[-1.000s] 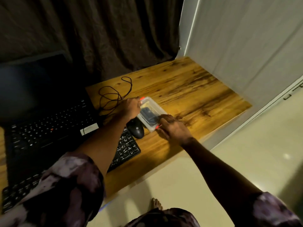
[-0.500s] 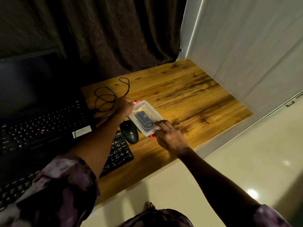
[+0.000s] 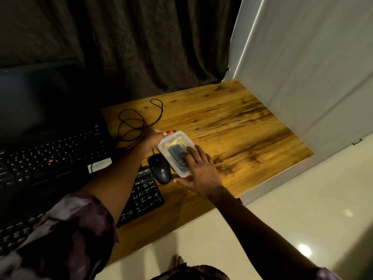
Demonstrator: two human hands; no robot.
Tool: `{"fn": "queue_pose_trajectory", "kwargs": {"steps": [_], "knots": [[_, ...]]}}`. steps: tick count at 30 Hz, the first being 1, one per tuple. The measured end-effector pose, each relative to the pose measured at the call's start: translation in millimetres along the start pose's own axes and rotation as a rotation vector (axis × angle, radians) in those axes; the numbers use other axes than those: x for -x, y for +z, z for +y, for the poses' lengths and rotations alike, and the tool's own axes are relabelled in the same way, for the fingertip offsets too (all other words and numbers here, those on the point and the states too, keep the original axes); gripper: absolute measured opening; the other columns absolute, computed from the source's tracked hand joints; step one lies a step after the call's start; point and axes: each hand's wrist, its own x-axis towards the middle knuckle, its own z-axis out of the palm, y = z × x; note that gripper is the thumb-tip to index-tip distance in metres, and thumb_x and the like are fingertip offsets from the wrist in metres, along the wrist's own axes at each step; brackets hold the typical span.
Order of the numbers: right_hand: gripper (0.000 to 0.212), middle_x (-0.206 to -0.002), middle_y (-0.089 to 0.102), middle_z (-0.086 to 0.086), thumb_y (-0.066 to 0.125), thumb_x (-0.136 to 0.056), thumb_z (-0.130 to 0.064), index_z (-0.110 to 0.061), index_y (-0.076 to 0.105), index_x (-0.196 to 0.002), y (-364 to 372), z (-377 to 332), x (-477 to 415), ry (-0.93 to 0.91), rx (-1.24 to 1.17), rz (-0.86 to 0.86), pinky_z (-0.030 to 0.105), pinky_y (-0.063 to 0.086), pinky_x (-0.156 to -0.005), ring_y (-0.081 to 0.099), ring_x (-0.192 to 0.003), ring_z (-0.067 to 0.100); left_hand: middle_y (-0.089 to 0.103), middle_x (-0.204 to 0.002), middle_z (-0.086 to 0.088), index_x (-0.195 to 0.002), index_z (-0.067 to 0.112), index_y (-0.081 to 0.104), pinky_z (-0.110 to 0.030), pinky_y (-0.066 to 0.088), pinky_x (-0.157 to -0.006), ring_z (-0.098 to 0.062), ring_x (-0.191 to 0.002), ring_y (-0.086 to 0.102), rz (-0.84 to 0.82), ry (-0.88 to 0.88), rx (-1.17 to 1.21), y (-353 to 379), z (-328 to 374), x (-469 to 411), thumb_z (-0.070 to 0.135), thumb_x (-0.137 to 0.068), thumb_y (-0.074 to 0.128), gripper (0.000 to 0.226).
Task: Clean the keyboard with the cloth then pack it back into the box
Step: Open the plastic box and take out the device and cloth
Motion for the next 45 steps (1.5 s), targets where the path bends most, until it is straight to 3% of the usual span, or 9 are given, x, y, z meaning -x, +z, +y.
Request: {"fn": "queue_pose_trajectory", "kwargs": {"steps": [6,17,22,25,28,31,35,38,45], "knots": [[0.085,-0.161,0.021,0.008,0.05,-0.078,-0.074,-0.024,0.033,-0.144,-2.2,-7.8,-2.5,0.059,-0.021,0.036,0.055,0.025,-0.113,0.011,-0.15,0.031,0.072,-0.098,-0.016,-0.1,0.001,0.074,-0.016,0.048,-0.039,-0.012,-0.061,0.058,0.003,-0.004,-0.023,-3.1,-2.5,-1.5,0.005,-0.091,0.065,0.013],[0.072,-0.136,0.052,-0.004,0.059,-0.067,-0.066,-0.027,0.052,-0.127,-21.1,-11.2,-16.7,0.071,-0.18,0.168,0.042,0.043,-0.097,0.042,-0.124,0.023,0.072,-0.106,-0.012,-0.11,0.004,0.073,-0.012,0.048,-0.045,-0.009,-0.068,0.062,-0.086,0.008,0.057,-10.1,-10.2,-2.0,-0.004,-0.093,0.059,0.024],[0.035,-0.117,0.069,-0.005,0.067,-0.086,-0.033,-0.021,0.068,-0.119,-33.3,3.9,-25.2,0.056,-0.654,0.39,0.039,0.053,-0.09,0.061,-0.11,0.012,0.071,-0.108,-0.016,-0.113,0.0,0.07,-0.01,0.046,-0.044,-0.01,-0.069,0.061,-0.114,0.029,0.033,-12.4,-11.1,-1.0,-0.007,-0.09,0.059,0.026],[0.024,-0.091,0.071,-0.003,0.056,-0.1,-0.028,-0.012,0.073,-0.101,-43.1,8.1,-30.4,0.284,-1.053,0.538,0.028,0.054,-0.072,0.066,-0.085,0.008,0.072,-0.109,-0.017,-0.11,0.002,0.072,-0.014,0.049,-0.048,-0.012,-0.072,0.063,-0.11,0.032,0.04,-11.6,-12.3,-1.9,-0.004,-0.09,0.062,0.022],[0.043,-0.098,0.074,0.008,0.048,-0.1,-0.045,-0.009,0.072,-0.101,-42.7,26.8,-36.0,0.66,-1.535,0.628,0.037,0.058,-0.078,0.07,-0.092,0.023,0.072,-0.108,-0.015,-0.109,0.001,0.072,-0.014,0.05,-0.048,-0.011,-0.07,0.063,-0.102,0.019,0.044,-10.6,-11.3,-1.2,-0.004,-0.09,0.062,0.022],[0.05,-0.102,0.073,0.014,0.048,-0.098,-0.051,-0.007,0.069,-0.107,-21.4,56.7,-37.1,0.946,-1.681,0.627,0.045,0.058,-0.077,0.071,-0.087,0.03,0.072,-0.107,-0.016,-0.11,0.0,0.072,-0.011,0.047,-0.045,-0.007,-0.067,0.061,-0.087,0.033,0.023,-9.5,-10.2,-0.8,-0.003,-0.091,0.062,0.021],[0.045,-0.1,0.07,0.023,0.048,-0.1,-0.039,0.002,0.067,-0.106,13.7,87.6,-32.5,1.09,-1.501,0.547,0.041,0.059,-0.067,0.069,-0.088,0.036,0.072,-0.105,-0.016,-0.108,0.001,0.072,-0.011,0.047,-0.044,-0.008,-0.066,0.061,-0.079,0.037,0.014,-7.9,-9.6,-2.3,0.001,-0.09,0.067,0.019],[0.032,-0.091,0.072,0.019,0.053,-0.096,-0.027,-0.003,0.073,-0.091,16.5,96.9,-36.7,1.022,-1.004,0.488,0.04,0.054,-0.075,0.069,-0.09,0.035,0.073,-0.103,-0.014,-0.106,0.002,0.073,-0.016,0.049,-0.049,-0.008,-0.067,0.062,-0.073,0.038,0.004,-7.5,-9.7,-2.8,0.003,-0.088,0.07,0.018],[0.035,-0.108,0.068,0.018,0.062,-0.088,-0.04,-0.01,0.067,-0.106,13.4,102.6,-37.9,0.864,-0.396,0.172,0.039,0.053,-0.081,0.065,-0.1,0.035,0.072,-0.105,-0.017,-0.104,-0.001,0.073,-0.023,0.051,-0.067,-0.017,-0.081,0.065,-0.043,0.042,-0.003,-6.2,-13.6,-3.1,-0.002,-0.086,0.069,0.018]]}}
